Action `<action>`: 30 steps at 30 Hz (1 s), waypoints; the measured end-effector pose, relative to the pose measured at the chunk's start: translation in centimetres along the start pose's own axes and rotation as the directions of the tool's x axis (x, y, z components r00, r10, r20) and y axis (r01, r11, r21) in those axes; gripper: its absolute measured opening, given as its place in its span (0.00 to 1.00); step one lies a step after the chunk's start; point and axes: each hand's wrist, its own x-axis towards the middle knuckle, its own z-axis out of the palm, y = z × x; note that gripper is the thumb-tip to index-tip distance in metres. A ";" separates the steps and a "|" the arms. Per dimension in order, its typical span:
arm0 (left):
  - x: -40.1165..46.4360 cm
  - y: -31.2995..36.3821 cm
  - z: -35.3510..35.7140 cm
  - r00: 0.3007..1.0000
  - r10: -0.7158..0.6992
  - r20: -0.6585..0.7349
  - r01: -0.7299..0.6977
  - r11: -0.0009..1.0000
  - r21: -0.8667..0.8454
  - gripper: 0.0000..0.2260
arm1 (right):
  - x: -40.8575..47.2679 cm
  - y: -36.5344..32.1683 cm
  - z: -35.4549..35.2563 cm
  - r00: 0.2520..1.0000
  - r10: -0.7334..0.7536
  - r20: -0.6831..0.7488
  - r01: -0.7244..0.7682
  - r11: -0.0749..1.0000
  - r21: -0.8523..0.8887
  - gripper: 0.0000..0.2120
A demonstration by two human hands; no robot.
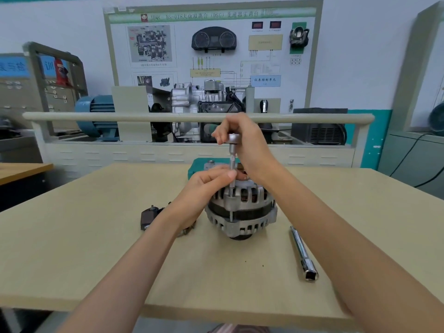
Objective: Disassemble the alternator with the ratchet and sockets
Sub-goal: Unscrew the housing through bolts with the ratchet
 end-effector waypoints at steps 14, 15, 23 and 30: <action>-0.1 0.0 0.6 0.999 0.022 -0.049 -0.023 1.000 -0.011 0.10 | -1.9 -0.9 -0.9 0.966 -0.172 0.193 0.225 0.191 -0.956 0.17; -0.1 0.1 0.3 1.000 0.014 -0.017 -0.014 1.000 0.000 0.12 | -1.7 -0.8 -1.1 0.963 -0.147 0.226 0.257 0.254 -0.932 0.16; -0.3 0.3 1.6 0.983 0.098 -0.158 -0.086 0.993 0.077 0.14 | -1.2 0.3 -1.9 0.956 -0.161 0.244 0.292 0.549 -0.783 0.14; -0.3 0.1 1.9 0.977 0.088 -0.192 -0.072 0.994 0.086 0.17 | -1.4 0.4 -1.5 0.961 -0.191 0.197 0.272 0.556 -0.786 0.12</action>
